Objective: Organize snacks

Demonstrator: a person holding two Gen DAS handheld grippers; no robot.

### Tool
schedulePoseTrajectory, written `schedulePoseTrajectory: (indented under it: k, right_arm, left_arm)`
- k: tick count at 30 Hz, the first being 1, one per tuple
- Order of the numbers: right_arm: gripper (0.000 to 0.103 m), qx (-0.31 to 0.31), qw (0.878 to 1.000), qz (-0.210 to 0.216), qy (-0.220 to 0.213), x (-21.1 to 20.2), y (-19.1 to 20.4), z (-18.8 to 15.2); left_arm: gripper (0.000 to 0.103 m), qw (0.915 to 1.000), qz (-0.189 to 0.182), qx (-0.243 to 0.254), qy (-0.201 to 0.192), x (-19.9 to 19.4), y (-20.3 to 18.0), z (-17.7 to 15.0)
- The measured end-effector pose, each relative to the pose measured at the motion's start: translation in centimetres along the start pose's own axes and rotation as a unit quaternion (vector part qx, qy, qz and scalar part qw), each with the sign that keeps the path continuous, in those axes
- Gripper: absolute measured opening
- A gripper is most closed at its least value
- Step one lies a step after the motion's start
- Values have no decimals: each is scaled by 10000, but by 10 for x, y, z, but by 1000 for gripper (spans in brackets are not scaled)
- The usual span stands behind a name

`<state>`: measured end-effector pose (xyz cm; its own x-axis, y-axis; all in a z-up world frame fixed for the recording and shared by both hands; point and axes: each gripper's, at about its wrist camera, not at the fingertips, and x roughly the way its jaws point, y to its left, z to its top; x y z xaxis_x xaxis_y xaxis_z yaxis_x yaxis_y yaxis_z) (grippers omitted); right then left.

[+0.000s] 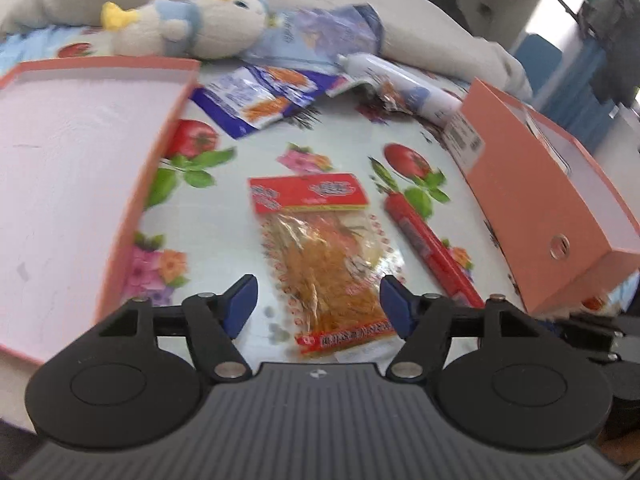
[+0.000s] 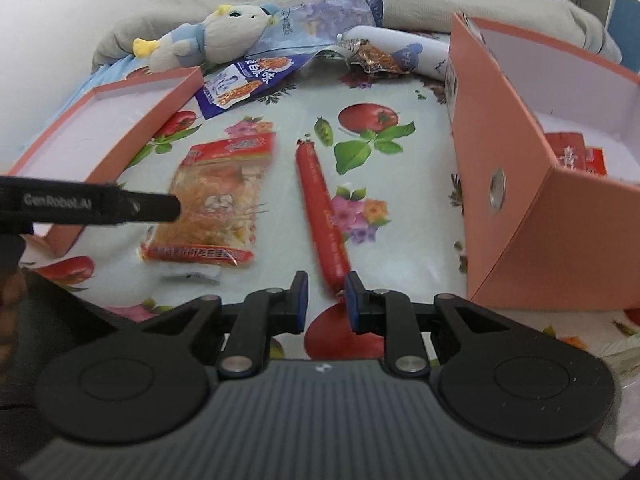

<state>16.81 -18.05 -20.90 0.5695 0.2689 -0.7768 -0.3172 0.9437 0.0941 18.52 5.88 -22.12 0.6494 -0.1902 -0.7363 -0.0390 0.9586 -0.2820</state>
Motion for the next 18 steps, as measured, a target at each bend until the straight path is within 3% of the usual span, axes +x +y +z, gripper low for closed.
schedulePoseTrajectory:
  k: [2, 4, 11, 18]
  right_arm:
    - [33, 55, 9999, 83, -90, -2, -3, 1]
    - [60, -4, 9996, 97, -281, -4, -5, 2]
    - [62, -322, 9980, 230, -503, 8, -10, 14]
    - [61, -1021, 9919, 247, -720, 29, -3, 20]
  left_arm:
    - [81, 9998, -2, -183, -16, -2, 2, 1]
    - [83, 9997, -1, -251, -27, -3, 2, 2]
    - [84, 9992, 334, -64, 202, 18, -11, 8]
    - [84, 9986, 389, -37, 361, 35, -19, 13]
